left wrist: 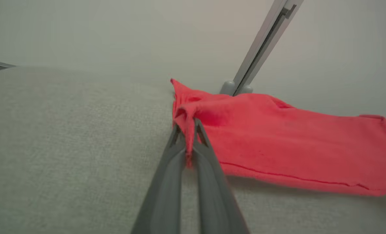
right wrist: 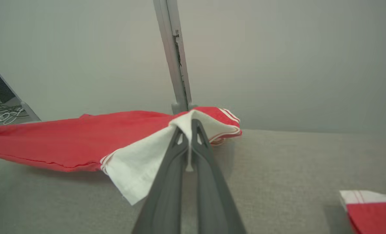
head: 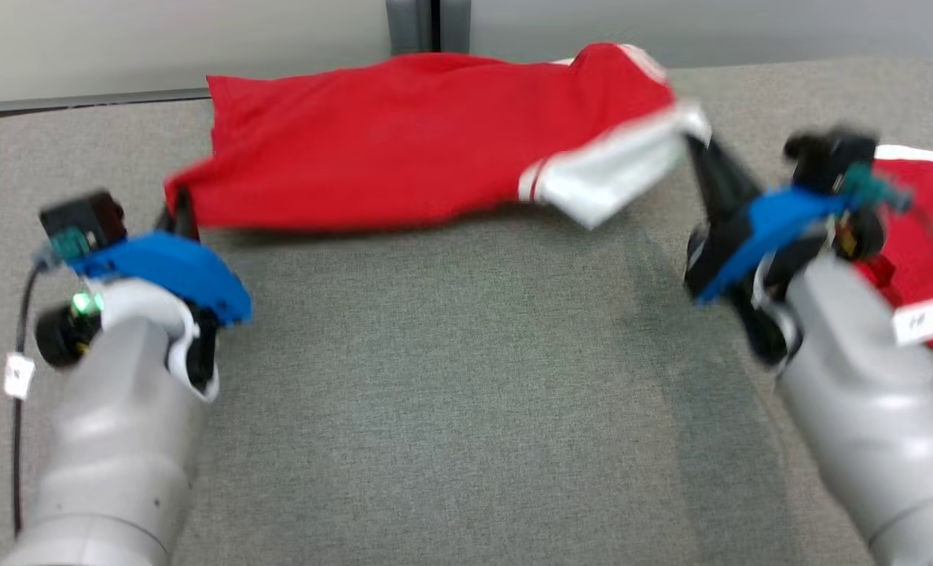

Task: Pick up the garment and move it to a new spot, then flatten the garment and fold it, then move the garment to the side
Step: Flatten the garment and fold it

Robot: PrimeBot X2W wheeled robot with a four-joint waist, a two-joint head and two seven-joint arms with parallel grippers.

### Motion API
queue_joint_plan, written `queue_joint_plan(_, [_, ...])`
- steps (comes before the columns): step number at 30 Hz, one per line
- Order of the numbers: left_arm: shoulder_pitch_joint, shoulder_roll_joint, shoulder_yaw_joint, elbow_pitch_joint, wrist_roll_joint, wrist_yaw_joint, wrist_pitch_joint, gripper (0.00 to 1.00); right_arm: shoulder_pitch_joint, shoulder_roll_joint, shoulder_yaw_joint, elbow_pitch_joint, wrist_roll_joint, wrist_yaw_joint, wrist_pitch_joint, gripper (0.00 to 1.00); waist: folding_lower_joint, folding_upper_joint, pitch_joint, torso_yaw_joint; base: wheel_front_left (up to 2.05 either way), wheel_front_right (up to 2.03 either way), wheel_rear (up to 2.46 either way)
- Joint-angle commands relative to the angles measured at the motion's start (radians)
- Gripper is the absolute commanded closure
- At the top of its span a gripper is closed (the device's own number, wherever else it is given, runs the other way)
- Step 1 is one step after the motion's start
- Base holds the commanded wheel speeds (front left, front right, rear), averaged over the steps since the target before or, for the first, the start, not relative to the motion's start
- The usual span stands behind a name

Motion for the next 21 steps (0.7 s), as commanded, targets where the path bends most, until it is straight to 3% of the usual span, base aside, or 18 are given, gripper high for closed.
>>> queue_joint_plan(1, [0.036,-0.019,0.008,0.024,-0.019,-0.009,-0.004,1.00,0.082,0.004,0.031,0.021,0.041,0.000,-0.016,1.00,-0.0002,-0.0002,0.009,0.006,0.00,0.00,0.00])
queue_joint_plan(9, [0.228,-0.012,0.021,0.036,-0.034,-0.021,-0.034,1.00,0.389,-0.025,0.093,-0.085,0.146,0.000,-0.041,1.00,-0.0002,-0.0002,-0.051,0.000,0.00,0.00,0.00])
queue_joint_plan(14, [0.377,0.009,0.032,-0.070,-0.012,-0.022,-0.036,1.00,0.618,-0.067,0.028,-0.281,0.099,0.000,-0.040,1.00,-0.0002,-0.0002,-0.116,0.002,0.00,0.00,0.00])
queue_joint_plan(17, [0.439,0.018,0.041,-0.127,-0.004,-0.010,-0.036,1.00,0.711,-0.076,-0.014,-0.364,0.075,0.000,-0.040,1.00,-0.0002,-0.0002,-0.139,0.002,0.00,0.00,0.00])
queue_joint_plan(21, [0.611,0.035,0.060,-0.285,0.008,0.023,-0.036,1.00,0.943,-0.065,-0.135,-0.566,0.005,0.000,-0.010,1.00,-0.0002,-0.0002,-0.186,-0.008,0.00,0.00,0.00])
